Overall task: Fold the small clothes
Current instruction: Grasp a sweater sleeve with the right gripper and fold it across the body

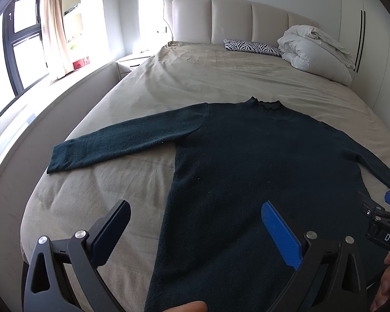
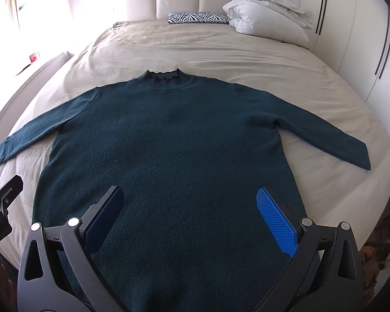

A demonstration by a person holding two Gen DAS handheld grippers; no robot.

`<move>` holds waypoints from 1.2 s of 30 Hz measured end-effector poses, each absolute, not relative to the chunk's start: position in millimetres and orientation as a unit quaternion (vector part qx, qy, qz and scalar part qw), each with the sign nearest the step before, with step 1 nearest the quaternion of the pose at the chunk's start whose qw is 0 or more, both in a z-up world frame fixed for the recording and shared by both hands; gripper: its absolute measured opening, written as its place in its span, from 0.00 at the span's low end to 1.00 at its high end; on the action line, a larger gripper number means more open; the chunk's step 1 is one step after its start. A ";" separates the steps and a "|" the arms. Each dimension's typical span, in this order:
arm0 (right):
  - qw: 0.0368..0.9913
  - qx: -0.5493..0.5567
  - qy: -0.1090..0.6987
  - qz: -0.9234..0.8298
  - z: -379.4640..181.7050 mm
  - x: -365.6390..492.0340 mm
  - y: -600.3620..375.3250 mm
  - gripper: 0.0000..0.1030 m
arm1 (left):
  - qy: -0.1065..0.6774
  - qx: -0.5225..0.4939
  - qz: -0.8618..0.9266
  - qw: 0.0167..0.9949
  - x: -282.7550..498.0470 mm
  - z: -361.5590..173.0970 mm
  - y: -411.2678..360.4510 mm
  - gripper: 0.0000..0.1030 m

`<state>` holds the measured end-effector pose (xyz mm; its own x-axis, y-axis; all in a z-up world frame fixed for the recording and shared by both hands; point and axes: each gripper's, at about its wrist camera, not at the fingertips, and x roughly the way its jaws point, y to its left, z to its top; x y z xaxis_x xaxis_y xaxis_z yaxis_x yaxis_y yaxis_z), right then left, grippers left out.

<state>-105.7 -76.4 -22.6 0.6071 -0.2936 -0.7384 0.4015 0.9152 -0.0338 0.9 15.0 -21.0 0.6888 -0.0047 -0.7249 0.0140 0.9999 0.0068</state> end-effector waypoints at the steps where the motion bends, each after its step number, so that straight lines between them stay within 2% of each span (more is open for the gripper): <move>1: 0.894 0.073 0.399 -0.194 -23.7 -105.9 -79.5 1.00 | 0.399 -0.004 -0.013 0.917 2.0 -22.9 15.7 1.00; 6: 0.895 0.128 0.375 -0.203 -27.1 -117.4 -126.0 1.00 | 0.424 -0.051 -0.041 0.903 10.1 -35.2 17.5 1.00; 14: 0.841 0.348 0.290 -0.296 -58.8 -189.5 -321.4 1.00 | 0.490 -0.084 -0.107 0.861 36.5 -62.8 0.4 1.00; 16: 0.818 0.405 0.262 -0.314 -74.0 -214.5 -373.2 0.97 | 0.488 -0.076 -0.108 0.863 42.1 -65.5 -7.0 1.00; 20: 0.770 0.500 0.217 -0.331 -106.1 -254.7 -463.5 0.83 | 0.451 -0.075 -0.138 0.878 50.4 -63.9 -23.3 1.00; 23: 0.748 0.539 0.198 -0.334 -126.5 -268.2 -512.8 0.76 | 0.461 -0.067 -0.148 0.872 59.9 -64.2 -36.5 1.00; 26: 0.745 0.555 0.165 -0.331 -137.3 -273.1 -552.6 0.75 | 0.502 -0.067 -0.144 0.850 76.2 -70.5 -43.1 1.00; 29: 0.743 0.559 0.148 -0.335 -145.6 -268.3 -585.8 0.73 | 0.496 -0.104 -0.131 0.852 87.0 -71.4 -35.5 1.00; 31: 0.746 0.550 0.148 -0.345 -144.5 -263.4 -607.5 0.66 | 0.495 -0.115 -0.132 0.851 94.7 -73.6 -33.4 1.00; 34: 0.758 0.522 0.168 -0.353 -139.9 -248.9 -632.0 0.47 | 0.505 -0.132 -0.145 0.841 104.6 -81.8 -30.9 1.00; 36: 0.758 0.513 0.186 -0.357 -132.9 -232.3 -637.3 0.20 | 0.509 -0.149 -0.160 0.832 109.9 -87.2 -29.4 0.97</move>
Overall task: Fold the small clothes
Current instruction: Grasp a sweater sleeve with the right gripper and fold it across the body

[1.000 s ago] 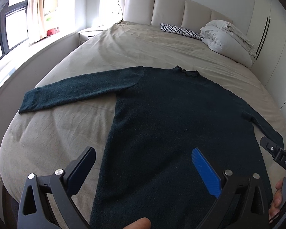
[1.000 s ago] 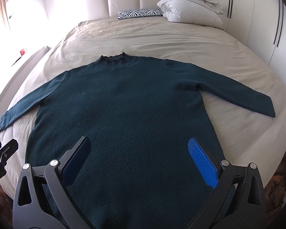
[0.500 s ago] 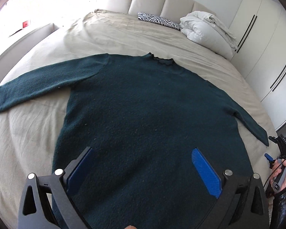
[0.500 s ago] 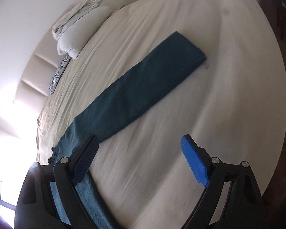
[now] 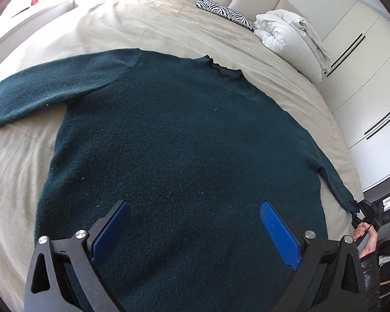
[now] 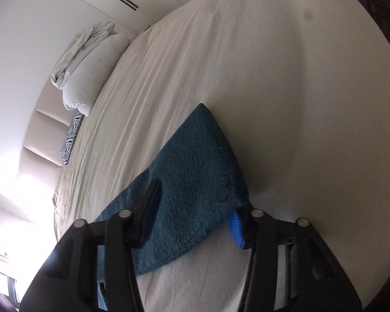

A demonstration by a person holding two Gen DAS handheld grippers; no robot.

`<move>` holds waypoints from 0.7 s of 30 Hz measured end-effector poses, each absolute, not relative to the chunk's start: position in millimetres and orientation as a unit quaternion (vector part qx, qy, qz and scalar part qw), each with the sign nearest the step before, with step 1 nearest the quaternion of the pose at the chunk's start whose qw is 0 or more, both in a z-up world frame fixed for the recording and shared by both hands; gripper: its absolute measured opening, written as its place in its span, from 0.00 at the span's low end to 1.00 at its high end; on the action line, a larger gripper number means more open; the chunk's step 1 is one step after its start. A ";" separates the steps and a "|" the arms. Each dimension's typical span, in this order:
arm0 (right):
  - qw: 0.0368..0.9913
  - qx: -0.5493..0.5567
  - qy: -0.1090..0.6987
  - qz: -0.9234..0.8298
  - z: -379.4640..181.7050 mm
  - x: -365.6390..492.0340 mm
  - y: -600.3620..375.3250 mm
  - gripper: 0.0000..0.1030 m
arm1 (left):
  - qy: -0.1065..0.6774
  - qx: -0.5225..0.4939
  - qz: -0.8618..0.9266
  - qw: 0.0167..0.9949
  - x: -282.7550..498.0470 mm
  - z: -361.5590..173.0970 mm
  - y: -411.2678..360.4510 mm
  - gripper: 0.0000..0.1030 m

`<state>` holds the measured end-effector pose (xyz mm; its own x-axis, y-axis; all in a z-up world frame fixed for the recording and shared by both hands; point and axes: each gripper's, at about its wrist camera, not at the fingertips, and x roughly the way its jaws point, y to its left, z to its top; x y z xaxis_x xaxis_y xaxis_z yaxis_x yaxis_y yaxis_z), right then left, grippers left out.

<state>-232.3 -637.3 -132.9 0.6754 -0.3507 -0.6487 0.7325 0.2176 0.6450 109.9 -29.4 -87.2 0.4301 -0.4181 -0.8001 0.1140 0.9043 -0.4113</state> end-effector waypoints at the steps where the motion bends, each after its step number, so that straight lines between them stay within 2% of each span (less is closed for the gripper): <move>1: 0.759 0.510 0.190 -0.359 -128.6 -225.5 -638.7 0.16 | 0.509 -0.158 -0.166 0.830 111.9 -89.3 -28.5 0.96; 2: 0.763 0.502 0.192 -0.359 -122.1 -220.4 -634.5 0.10 | 0.508 -0.165 -0.170 0.828 113.8 -91.0 -27.7 0.96; 3: 0.771 0.490 0.196 -0.357 -114.0 -212.0 -631.2 0.08 | 0.507 -0.174 -0.176 0.826 116.3 -92.1 -26.6 0.96; 7: 0.824 0.416 0.223 -0.312 -66.5 -150.2 -586.6 0.08 | 0.500 -0.205 -0.196 0.819 122.6 -93.5 -21.5 0.96; 12: 0.886 0.327 0.263 -0.198 -25.7 -46.4 -484.8 0.08 | 0.481 -0.240 -0.224 0.813 128.1 -89.4 -16.5 0.95; 17: 0.906 0.265 0.317 -0.094 -32.7 38.5 -366.3 0.08 | 0.475 -0.293 -0.248 0.792 138.6 -91.9 -8.8 0.95; 21: 0.891 0.246 0.377 -0.052 -70.0 76.7 -301.3 0.11 | 0.484 -0.317 -0.266 0.771 149.8 -97.6 -13.5 0.95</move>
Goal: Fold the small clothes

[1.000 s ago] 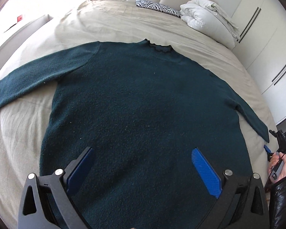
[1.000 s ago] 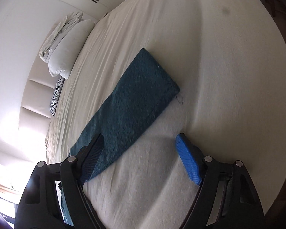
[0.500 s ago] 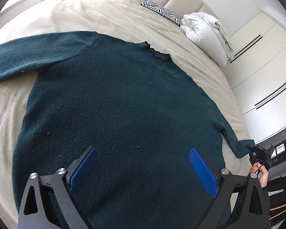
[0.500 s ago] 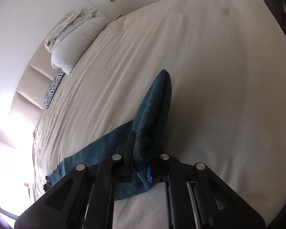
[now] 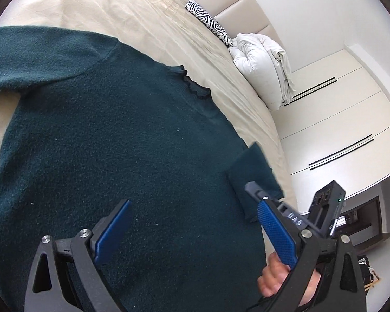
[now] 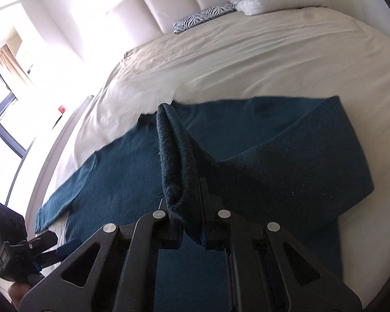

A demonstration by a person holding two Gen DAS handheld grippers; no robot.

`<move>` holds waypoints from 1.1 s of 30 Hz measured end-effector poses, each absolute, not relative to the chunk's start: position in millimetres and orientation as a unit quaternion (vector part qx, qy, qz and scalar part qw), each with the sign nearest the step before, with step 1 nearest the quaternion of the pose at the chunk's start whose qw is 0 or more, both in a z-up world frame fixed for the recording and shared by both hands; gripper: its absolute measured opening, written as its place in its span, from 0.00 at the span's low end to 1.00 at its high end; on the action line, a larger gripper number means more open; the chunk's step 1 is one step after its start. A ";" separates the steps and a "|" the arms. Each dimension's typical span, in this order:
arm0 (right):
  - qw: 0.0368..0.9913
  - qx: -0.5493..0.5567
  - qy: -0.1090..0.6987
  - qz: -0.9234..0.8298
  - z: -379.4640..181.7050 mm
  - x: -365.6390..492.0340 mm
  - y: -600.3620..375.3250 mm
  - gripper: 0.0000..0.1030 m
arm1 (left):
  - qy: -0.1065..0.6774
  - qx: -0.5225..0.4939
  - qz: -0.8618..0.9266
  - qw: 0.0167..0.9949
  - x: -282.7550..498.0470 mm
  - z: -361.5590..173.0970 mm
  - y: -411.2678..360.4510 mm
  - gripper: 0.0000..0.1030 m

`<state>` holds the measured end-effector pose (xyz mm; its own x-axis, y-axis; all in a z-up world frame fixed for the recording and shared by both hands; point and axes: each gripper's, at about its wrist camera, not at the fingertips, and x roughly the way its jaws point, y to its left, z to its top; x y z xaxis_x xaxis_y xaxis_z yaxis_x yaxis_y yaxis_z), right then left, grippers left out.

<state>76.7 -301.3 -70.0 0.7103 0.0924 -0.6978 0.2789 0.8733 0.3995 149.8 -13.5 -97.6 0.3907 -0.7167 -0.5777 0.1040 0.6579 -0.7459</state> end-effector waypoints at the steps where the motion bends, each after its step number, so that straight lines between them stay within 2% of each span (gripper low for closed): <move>1: 0.887 0.241 0.391 -0.049 -83.7 72.8 -284.2 0.12 | 0.488 -0.323 -0.269 0.765 153.0 -100.5 -15.8 0.95; 4: 0.877 0.241 0.414 -0.039 -113.4 55.2 -245.8 0.20 | 0.499 -0.339 -0.274 0.749 159.8 -106.8 -23.0 0.95; 8: 0.883 0.269 0.385 -0.021 -116.9 29.4 -242.9 0.51 | 0.522 -0.358 -0.286 0.720 170.4 -119.1 -47.2 0.95; 9: 0.884 0.272 0.381 -0.020 -115.9 24.7 -244.1 0.54 | 0.527 -0.361 -0.291 0.713 172.8 -121.2 -56.3 0.95; 13: 0.874 0.298 0.384 -0.015 -128.6 -12.1 -248.3 0.54 | 0.548 -0.346 -0.309 0.696 188.5 -132.8 -96.8 0.94; 19: 0.856 0.371 0.360 0.004 -132.5 -53.8 -276.1 0.54 | 0.562 -0.324 -0.299 0.700 203.6 -140.5 -124.3 0.64; 20: 0.854 0.381 0.355 0.006 -132.5 -60.3 -280.8 0.54 | 0.565 -0.315 -0.295 0.703 205.7 -139.9 -125.3 0.44; 21: 0.852 0.391 0.348 0.005 -131.8 -66.7 -286.1 0.54 | 0.569 -0.308 -0.294 0.703 207.7 -140.6 -127.0 0.16; 22: 0.852 0.398 0.341 0.003 -130.0 -71.0 -292.2 0.54 | 0.571 -0.303 -0.292 0.705 209.3 -140.5 -125.6 0.08; 33: 0.875 0.380 0.285 -0.095 -75.4 -87.1 -402.9 0.54 | 0.478 -0.224 -0.252 0.811 239.2 -88.7 -64.8 0.08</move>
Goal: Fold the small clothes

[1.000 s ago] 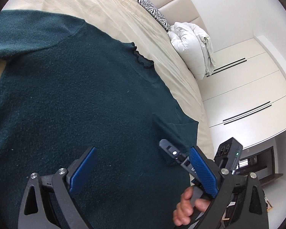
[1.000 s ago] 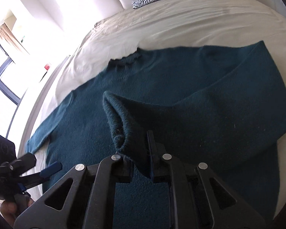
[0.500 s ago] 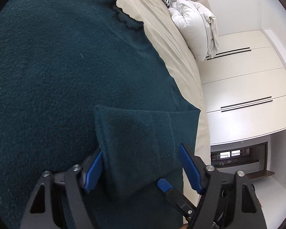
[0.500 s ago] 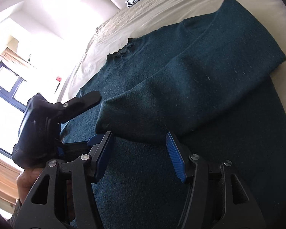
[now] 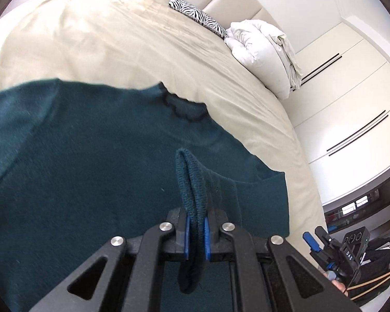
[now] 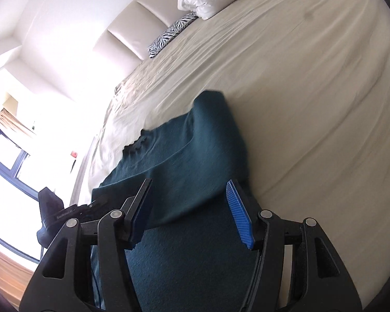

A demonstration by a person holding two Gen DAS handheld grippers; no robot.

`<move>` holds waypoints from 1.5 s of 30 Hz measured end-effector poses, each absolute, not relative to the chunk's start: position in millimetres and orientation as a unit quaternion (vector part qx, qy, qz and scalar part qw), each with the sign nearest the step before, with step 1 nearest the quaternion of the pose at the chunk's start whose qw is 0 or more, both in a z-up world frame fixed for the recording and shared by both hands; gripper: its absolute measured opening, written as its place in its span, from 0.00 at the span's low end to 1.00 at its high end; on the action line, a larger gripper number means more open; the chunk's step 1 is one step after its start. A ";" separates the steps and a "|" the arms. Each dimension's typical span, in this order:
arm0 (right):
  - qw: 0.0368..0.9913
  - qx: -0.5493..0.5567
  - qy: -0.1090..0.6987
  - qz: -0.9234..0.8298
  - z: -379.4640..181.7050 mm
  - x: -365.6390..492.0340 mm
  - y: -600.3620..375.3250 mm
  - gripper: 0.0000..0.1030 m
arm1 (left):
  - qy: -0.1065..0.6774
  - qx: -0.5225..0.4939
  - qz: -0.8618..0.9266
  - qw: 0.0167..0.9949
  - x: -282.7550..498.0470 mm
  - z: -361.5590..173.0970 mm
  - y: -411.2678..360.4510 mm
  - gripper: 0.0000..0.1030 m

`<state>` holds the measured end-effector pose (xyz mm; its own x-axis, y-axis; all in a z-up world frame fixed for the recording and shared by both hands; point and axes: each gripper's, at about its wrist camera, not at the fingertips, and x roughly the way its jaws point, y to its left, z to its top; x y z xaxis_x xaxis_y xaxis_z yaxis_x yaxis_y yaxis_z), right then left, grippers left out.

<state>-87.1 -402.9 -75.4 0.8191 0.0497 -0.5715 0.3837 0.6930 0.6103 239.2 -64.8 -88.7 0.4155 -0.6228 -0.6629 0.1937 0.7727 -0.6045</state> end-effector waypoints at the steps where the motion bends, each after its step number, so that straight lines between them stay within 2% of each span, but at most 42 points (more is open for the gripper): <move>1: 0.872 0.380 0.290 -0.105 -75.3 -81.8 -411.6 0.54 | 0.474 -0.224 -0.245 0.816 242.6 -88.6 -56.8 0.08; 8: 0.860 0.383 0.316 -0.118 -81.2 -36.1 -454.5 0.53 | 0.463 -0.221 -0.200 0.835 260.3 -105.4 -23.7 0.08; 13: 0.849 0.392 0.337 -0.112 -97.1 15.8 -467.9 0.43 | 0.477 -0.210 -0.193 0.831 264.7 -125.9 -29.9 0.09; 15: 0.842 0.400 0.343 -0.114 -103.6 32.6 -471.6 0.34 | 0.481 -0.213 -0.193 0.828 264.9 -131.9 -27.8 0.09; 22: 0.824 0.425 0.358 -0.110 -125.3 76.3 -481.2 0.34 | 0.474 -0.210 -0.200 0.831 264.8 -132.8 -23.9 0.09; 23: 0.824 0.422 0.362 -0.111 -128.4 81.6 -480.5 0.30 | 0.470 -0.209 -0.202 0.833 264.5 -131.4 -24.4 0.09; 24: 0.824 0.416 0.366 -0.119 -130.2 85.2 -480.8 0.19 | 0.467 -0.206 -0.205 0.836 263.4 -129.9 -24.9 0.09; 27: 0.822 0.419 0.363 -0.127 -137.3 92.1 -483.3 0.10 | 0.455 -0.194 -0.210 0.843 262.0 -125.0 -27.8 0.09; 34: 0.843 0.396 0.343 -0.124 -130.3 90.6 -478.0 0.06 | 0.422 -0.185 -0.211 0.862 265.6 -112.9 -31.0 0.09; 38: 0.841 0.395 0.343 -0.133 -132.4 90.8 -479.0 0.06 | 0.433 -0.173 -0.195 0.863 270.0 -123.0 -33.7 0.09; 45: 0.822 0.454 0.319 -0.129 -158.1 85.7 -489.6 0.05 | 0.442 -0.190 -0.195 0.855 272.5 -139.3 -26.3 0.11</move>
<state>85.7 -489.6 -158.1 0.7628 0.0777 -0.6420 0.5024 0.5538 0.6640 272.5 -26.3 -139.3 0.5336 -0.5013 -0.6812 0.1663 0.8519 -0.4966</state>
